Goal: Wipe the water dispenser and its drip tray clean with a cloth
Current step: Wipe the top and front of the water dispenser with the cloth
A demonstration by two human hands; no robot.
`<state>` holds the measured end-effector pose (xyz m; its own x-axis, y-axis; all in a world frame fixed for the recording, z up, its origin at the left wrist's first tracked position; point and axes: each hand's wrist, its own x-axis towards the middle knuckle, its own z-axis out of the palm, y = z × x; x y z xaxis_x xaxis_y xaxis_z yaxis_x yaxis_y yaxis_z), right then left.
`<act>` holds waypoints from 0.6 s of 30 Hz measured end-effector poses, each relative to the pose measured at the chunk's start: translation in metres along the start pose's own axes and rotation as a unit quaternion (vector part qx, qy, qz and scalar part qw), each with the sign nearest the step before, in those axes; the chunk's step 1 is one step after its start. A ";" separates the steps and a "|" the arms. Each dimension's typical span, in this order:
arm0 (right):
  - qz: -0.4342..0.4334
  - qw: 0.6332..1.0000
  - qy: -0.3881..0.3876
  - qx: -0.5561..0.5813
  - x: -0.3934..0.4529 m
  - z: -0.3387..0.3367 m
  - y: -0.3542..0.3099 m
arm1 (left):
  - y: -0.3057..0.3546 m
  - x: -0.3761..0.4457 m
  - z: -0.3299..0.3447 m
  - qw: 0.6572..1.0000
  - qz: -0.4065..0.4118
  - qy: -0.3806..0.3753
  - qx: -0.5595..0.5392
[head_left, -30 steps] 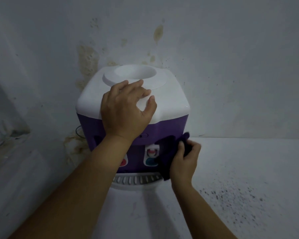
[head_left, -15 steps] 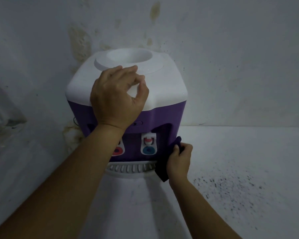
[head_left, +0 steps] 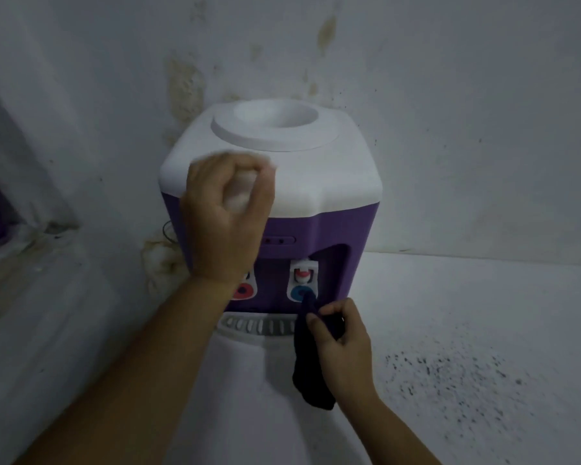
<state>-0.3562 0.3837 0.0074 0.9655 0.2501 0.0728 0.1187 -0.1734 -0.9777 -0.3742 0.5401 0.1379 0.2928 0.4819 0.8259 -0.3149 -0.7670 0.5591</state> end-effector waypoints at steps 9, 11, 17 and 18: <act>-0.225 0.968 -0.102 0.049 -0.017 0.025 -0.091 | -0.001 -0.102 -0.050 0.907 -0.339 -0.147 -0.201; -0.264 0.955 -0.131 -0.019 -0.013 0.027 -0.108 | 0.003 -0.092 -0.056 0.920 -0.327 -0.114 -0.185; -0.402 0.883 0.076 -0.233 0.029 0.034 -0.153 | -0.005 -0.055 -0.066 0.970 -0.237 0.054 -0.025; -0.400 0.876 0.081 -0.258 0.038 0.038 -0.152 | -0.009 -0.049 -0.064 0.972 -0.225 0.062 -0.005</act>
<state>-0.3460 0.4560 0.1516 0.5415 0.3560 0.7616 0.8203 -0.4223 -0.3858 -0.4436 0.5500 0.0971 0.2928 0.8153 0.4995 -0.1890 -0.4628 0.8661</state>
